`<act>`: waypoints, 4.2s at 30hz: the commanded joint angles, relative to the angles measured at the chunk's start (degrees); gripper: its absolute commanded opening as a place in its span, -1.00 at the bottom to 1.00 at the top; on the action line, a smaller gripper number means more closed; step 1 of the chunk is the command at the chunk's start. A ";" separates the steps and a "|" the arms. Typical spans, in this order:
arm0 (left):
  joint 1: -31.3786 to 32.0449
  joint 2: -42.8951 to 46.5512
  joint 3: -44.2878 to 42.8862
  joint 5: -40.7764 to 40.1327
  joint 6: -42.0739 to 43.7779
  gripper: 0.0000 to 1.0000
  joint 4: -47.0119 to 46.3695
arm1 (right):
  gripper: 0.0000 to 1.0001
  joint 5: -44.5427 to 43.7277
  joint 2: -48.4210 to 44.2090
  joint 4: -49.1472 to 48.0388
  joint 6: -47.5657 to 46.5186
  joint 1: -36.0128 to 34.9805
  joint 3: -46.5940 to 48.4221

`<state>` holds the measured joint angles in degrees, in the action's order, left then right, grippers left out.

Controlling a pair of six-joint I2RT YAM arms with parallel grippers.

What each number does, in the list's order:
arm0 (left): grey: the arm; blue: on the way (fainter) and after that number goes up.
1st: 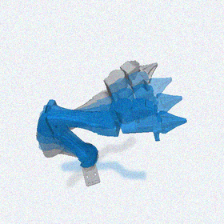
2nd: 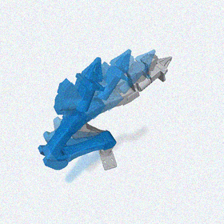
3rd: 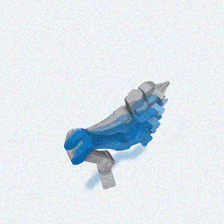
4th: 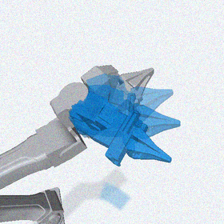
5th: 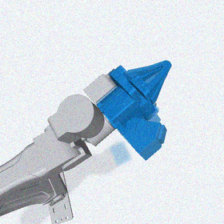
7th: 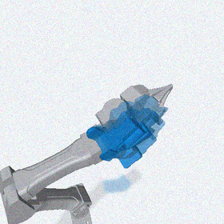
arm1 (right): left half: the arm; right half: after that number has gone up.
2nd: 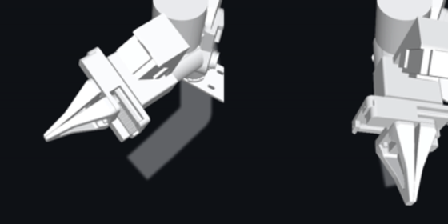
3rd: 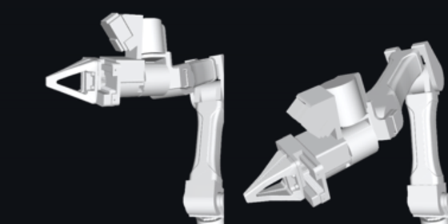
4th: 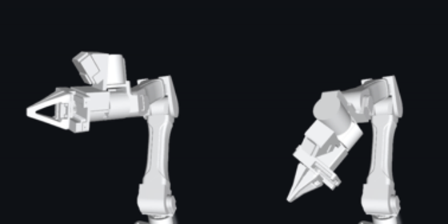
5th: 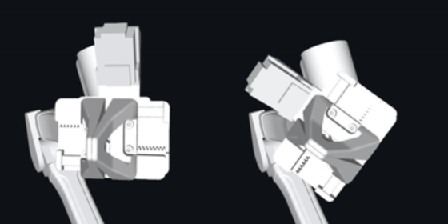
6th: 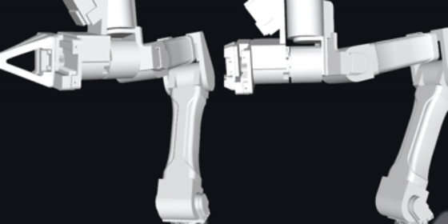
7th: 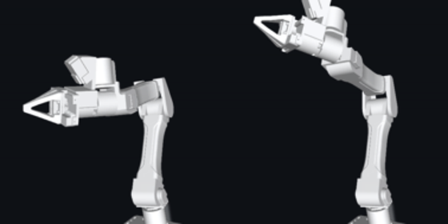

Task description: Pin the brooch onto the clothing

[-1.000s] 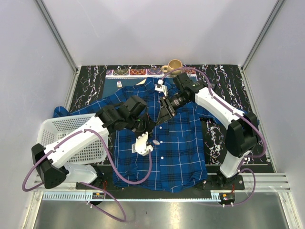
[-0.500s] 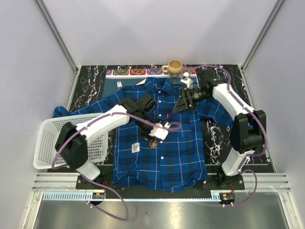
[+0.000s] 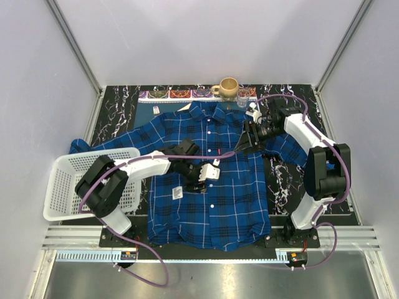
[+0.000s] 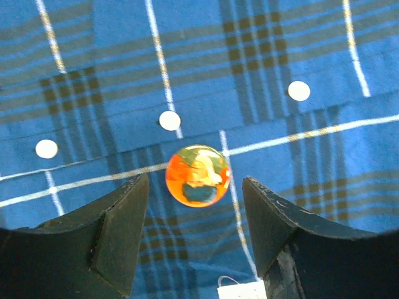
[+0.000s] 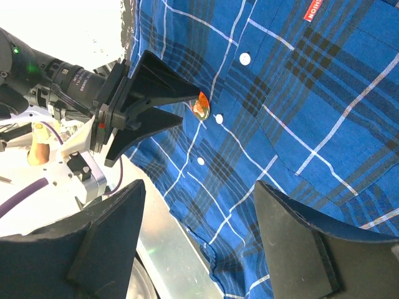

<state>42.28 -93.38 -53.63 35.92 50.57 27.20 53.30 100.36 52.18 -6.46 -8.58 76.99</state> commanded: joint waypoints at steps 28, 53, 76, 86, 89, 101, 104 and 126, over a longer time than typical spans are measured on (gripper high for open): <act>5.62 -2.15 -3.76 -11.75 6.56 0.29 1.54 | 0.50 3.74 -2.36 0.02 -0.92 0.40 -0.70; 6.67 -1.98 -6.84 -9.91 9.73 -0.26 6.37 | 0.49 4.36 -2.71 0.64 -2.24 0.41 -0.97; -5.54 10.24 -22.66 19.79 -22.23 -0.35 9.10 | 0.66 8.41 -28.95 -21.40 -20.59 -0.29 -13.08; -9.15 8.04 -25.04 32.45 -33.78 -0.36 9.71 | 0.61 -2.93 -44.01 -31.08 -45.38 -16.45 -22.58; -9.15 7.87 -25.12 34.39 -35.09 -0.36 9.98 | 0.50 -3.90 -45.07 -33.98 -52.14 -19.10 -25.13; -9.15 4.70 -26.53 37.64 -34.57 -0.41 14.11 | 0.11 -4.17 -43.14 -37.51 -53.48 -26.14 -23.91; -9.15 4.44 -26.27 37.91 -34.48 -0.42 14.28 | 0.06 -3.38 -43.23 -36.37 -53.74 -26.92 -23.29; -9.15 2.94 -26.62 39.05 -35.27 -0.44 14.28 | -0.39 -2.94 -39.10 -33.37 -57.09 -30.18 -21.62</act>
<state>33.28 -90.28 -77.89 71.90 15.99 42.00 49.15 60.86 18.68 -61.47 -37.67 52.51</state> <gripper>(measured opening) 0.467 0.344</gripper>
